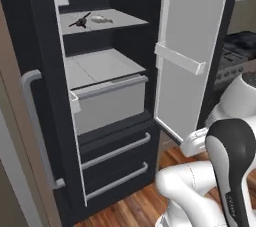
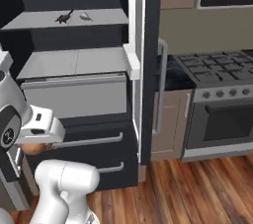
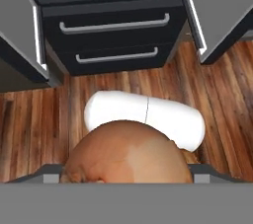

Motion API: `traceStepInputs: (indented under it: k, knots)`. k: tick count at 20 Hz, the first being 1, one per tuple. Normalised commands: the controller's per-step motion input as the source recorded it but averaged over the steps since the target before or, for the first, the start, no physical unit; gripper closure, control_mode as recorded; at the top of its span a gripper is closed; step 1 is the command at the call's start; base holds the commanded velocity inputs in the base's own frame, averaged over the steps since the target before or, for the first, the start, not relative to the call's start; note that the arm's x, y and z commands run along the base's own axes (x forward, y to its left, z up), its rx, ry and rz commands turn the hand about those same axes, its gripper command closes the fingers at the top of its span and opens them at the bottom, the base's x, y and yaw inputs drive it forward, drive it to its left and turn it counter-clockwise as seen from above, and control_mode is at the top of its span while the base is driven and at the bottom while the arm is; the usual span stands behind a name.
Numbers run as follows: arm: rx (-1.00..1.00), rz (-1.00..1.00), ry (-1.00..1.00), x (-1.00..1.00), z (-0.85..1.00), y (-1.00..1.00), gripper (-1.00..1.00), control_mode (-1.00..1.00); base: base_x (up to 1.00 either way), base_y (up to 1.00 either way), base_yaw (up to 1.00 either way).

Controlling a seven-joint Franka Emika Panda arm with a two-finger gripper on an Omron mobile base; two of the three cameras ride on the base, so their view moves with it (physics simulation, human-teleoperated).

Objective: Gather the onion and garlic from the fridge and place them on a tray on the dining counter. Then gather the fishs from the fridge and place them on the other tray.

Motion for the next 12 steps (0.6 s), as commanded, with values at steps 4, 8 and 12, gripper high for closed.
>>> traceStepInputs:
  k: [4, 8, 12]
  knots:
    - [0.0, 0.0, 0.0, 0.0, 0.0, 0.0, 1.0, 1.0, -0.62, 0.47, -0.48]
    - [0.0, 0.0, 0.0, 0.0, 0.0, 0.0, 1.0, 1.0, -0.6, 0.51, -0.49]
    - [0.0, 0.0, 0.0, 0.0, 0.0, 0.0, 1.0, 1.0, -0.66, 0.49, -0.5]
